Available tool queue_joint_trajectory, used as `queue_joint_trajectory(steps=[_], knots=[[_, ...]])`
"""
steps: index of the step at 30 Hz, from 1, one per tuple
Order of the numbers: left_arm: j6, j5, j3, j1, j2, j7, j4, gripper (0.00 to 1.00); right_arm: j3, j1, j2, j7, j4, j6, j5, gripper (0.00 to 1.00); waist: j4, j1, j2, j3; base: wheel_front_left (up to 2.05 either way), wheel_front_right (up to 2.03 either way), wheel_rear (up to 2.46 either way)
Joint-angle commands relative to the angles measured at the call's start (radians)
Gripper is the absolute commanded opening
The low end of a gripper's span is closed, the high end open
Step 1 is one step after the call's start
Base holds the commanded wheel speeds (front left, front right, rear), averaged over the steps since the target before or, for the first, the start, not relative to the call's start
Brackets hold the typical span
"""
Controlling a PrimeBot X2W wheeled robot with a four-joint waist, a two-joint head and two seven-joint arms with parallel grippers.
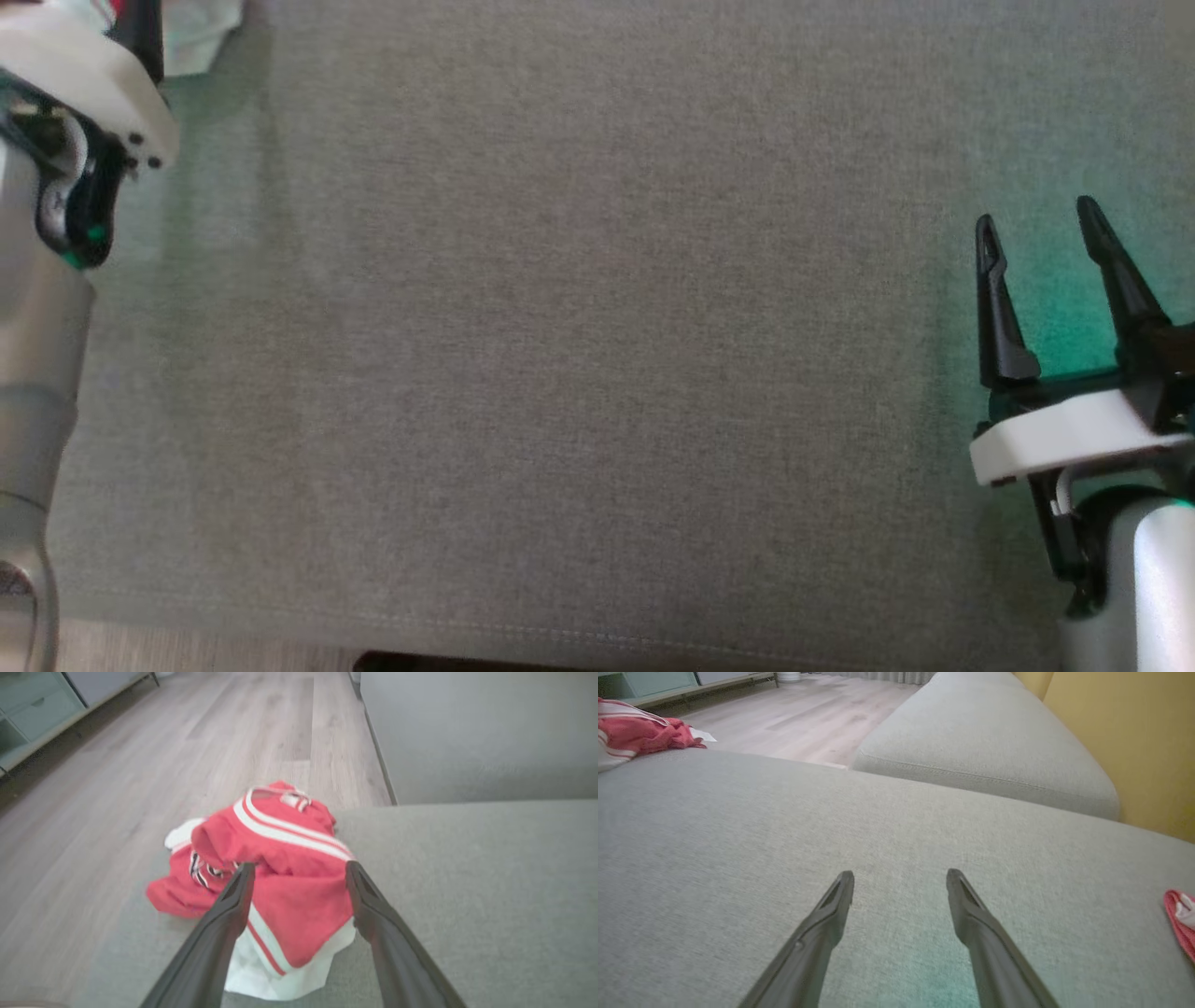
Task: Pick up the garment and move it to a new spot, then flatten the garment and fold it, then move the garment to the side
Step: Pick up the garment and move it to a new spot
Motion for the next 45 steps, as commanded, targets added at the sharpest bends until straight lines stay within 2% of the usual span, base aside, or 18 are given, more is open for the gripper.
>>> queue_joint_trajectory(steps=[1, 11, 12, 13, 14, 15, 22, 30, 38, 39, 45], knots=[[0.000, 0.005, 0.030, -0.043, 0.062, -0.004, -0.002, 1.00, 0.019, -0.029, -0.005, 0.002, -0.045, 0.007, -0.007, 1.00, -0.019, -0.0003, 0.0000, 0.028, 0.00, 0.00, 0.00], [-0.002, 0.013, 0.015, -0.074, 0.049, -0.055, 0.181, 1.00, 0.012, -0.045, -0.005, 0.003, -0.059, 0.007, -0.016, 1.00, -0.037, -0.0003, 0.0000, 0.058, 0.00, 0.00, 0.00], [-0.005, 0.012, 0.013, -0.080, 0.049, -0.062, 0.195, 0.80, 0.011, -0.046, -0.005, 0.002, -0.058, 0.007, -0.015, 1.00, -0.039, -0.0003, 0.0000, 0.058, 0.00, 0.00, 0.00], [-0.010, 0.012, 0.012, -0.086, 0.050, -0.069, 0.208, 0.42, 0.012, -0.048, -0.005, 0.000, -0.056, 0.007, -0.015, 1.00, -0.042, -0.0003, 0.0000, 0.057, 0.00, 0.00, 0.00], [-0.014, 0.011, 0.010, -0.092, 0.049, -0.080, 0.219, 0.28, 0.012, -0.049, -0.005, -0.001, -0.054, 0.007, -0.014, 1.00, -0.044, -0.0003, 0.0000, 0.056, 0.00, 0.00, 0.00], [-0.015, 0.013, 0.007, -0.096, 0.043, -0.095, 0.226, 0.00, 0.011, -0.051, -0.005, -0.004, -0.052, 0.007, -0.012, 1.00, -0.045, -0.0003, 0.0000, 0.053, 0.00, 0.00, 0.00], [-0.022, 0.031, -0.011, -0.131, 0.048, -0.178, 0.265, 0.00, -0.002, -0.051, -0.005, -0.023, -0.026, 0.007, 0.007, 1.00, -0.052, -0.0003, 0.0000, 0.011, 0.00, 0.00, 0.00], [-0.041, 0.067, -0.080, -0.177, 0.067, -0.219, 0.241, 0.00, -0.005, -0.046, -0.005, -0.077, 0.068, 0.007, 0.063, 1.00, -0.073, -0.0003, 0.0000, -0.121, 0.00, 0.00, 0.00], [-0.045, 0.039, -0.216, -0.227, 0.050, -0.174, 0.090, 0.00, -0.006, -0.006, -0.005, -0.142, 0.196, 0.007, 0.131, 1.00, -0.121, -0.0003, 0.0000, -0.326, 0.00, 0.00, 0.00], [-0.045, 0.039, -0.216, -0.227, 0.050, -0.174, 0.090, 0.00, -0.006, -0.006, -0.005, -0.142, 0.196, 0.007, 0.131, 1.00, -0.121, -0.0003, 0.0000, -0.326, 0.00, 0.00, 0.00], [-0.045, -0.076, -0.294, -0.245, 0.021, -0.123, -0.050, 0.00, -0.012, 0.040, -0.005, -0.186, 0.272, 0.007, 0.176, 1.00, -0.170, -0.0003, 0.0000, -0.462, 0.00, 0.00, 0.00]])
